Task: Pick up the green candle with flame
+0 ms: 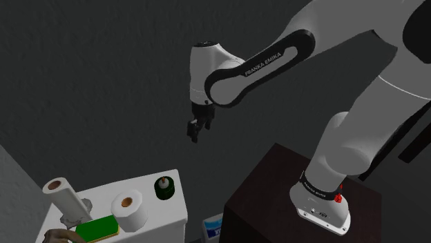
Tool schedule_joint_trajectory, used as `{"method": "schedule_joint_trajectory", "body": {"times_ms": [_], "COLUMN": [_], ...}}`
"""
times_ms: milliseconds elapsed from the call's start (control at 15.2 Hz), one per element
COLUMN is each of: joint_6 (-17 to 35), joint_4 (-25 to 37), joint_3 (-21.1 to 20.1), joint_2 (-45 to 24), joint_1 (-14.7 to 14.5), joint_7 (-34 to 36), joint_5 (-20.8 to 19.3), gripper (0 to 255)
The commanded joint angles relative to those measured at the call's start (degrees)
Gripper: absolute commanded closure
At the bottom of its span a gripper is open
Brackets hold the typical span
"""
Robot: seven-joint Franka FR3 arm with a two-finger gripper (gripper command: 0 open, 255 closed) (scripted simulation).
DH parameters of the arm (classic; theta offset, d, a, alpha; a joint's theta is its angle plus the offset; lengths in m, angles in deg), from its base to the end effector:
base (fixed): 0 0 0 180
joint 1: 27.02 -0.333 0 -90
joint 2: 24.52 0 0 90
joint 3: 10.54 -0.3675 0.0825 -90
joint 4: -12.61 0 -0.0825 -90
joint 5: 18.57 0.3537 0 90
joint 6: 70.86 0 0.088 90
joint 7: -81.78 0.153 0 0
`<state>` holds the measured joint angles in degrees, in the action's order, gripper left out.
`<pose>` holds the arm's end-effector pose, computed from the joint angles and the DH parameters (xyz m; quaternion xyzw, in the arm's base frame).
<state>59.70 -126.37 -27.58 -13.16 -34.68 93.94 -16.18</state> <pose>0.3938 0.1859 0.4068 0.9953 0.0939 0.0247 0.0053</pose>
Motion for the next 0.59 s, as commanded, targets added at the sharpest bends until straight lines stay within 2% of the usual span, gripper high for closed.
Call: {"method": "schedule_joint_trajectory", "body": {"times_ms": [0,528], "joint_6": [2.4,8.9], "joint_4": [1.8,10.9], "joint_3": [-1.3,-3.6], "joint_2": [-4.5,-22.4], "joint_1": [-0.2,-3.2], "joint_7": [2.1,12.5], "joint_5": [-1.5,-10.6], "gripper": [0,0]}}
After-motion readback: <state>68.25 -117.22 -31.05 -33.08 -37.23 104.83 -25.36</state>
